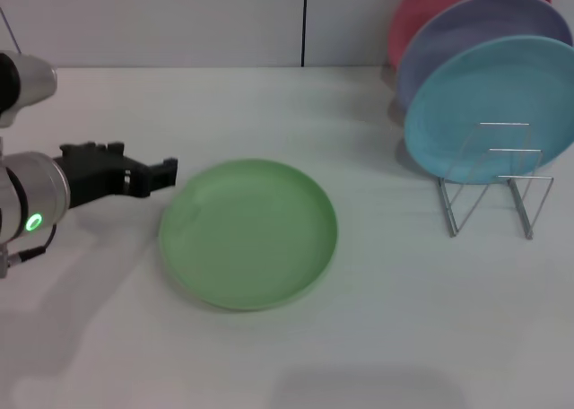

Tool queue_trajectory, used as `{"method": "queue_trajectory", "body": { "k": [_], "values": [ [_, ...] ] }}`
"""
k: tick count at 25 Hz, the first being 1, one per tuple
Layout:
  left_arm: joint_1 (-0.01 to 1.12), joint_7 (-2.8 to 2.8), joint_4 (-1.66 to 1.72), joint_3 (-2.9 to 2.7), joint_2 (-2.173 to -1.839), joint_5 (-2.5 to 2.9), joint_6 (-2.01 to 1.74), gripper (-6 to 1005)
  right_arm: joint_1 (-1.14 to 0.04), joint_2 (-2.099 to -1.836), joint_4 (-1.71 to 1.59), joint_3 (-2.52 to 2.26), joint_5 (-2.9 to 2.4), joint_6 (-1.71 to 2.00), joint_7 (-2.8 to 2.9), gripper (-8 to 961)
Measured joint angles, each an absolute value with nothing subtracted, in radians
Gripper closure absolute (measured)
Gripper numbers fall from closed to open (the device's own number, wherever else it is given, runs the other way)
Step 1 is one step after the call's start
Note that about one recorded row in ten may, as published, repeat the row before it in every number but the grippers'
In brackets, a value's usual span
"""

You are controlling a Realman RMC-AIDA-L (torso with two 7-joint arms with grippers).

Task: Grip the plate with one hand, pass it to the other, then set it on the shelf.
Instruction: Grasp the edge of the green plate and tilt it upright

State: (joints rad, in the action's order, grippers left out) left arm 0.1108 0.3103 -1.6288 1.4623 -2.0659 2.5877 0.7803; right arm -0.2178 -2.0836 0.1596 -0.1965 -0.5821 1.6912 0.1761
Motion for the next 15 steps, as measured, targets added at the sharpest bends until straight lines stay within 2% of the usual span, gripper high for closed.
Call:
{"method": "queue_trajectory", "body": {
  "k": [15],
  "values": [
    [0.23,0.277,-1.424,1.46,-2.068,2.61,0.808,236,-0.226,-2.083,0.16,-0.198,-0.585,1.685,0.176,163]
  ]
}}
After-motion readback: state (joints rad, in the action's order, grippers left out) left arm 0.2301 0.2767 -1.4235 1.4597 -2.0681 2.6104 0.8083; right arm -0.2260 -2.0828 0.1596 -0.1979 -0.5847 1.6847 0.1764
